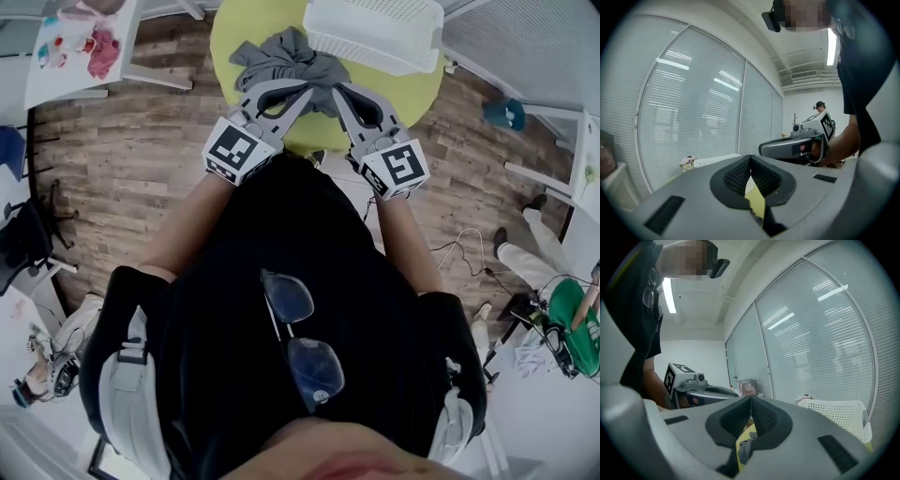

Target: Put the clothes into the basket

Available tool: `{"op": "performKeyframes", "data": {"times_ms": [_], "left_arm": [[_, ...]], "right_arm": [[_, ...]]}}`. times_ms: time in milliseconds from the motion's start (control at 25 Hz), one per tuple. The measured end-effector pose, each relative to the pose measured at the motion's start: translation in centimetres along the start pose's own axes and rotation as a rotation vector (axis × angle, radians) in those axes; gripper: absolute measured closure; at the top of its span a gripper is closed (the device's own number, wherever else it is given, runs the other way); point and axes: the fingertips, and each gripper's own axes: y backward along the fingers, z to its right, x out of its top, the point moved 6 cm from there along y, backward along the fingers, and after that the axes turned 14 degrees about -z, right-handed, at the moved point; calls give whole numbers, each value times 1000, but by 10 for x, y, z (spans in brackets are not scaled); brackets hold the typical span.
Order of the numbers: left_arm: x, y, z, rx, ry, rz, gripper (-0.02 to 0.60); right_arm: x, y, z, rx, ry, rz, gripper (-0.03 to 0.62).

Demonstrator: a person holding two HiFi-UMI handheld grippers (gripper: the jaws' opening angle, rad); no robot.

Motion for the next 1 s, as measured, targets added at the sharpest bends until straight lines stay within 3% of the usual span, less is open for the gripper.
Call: {"op": "performKeyframes", "data": {"times_ms": [400,1000], "left_arm": [[-34,-32,-38,-17,-57,-86,571],[-109,-90,-87,-151,-199,-373,570]], "right_arm": [[-26,-40,14,-8,-12,-60,569],[-83,-112,40,-55,-129,-222,569]]}}
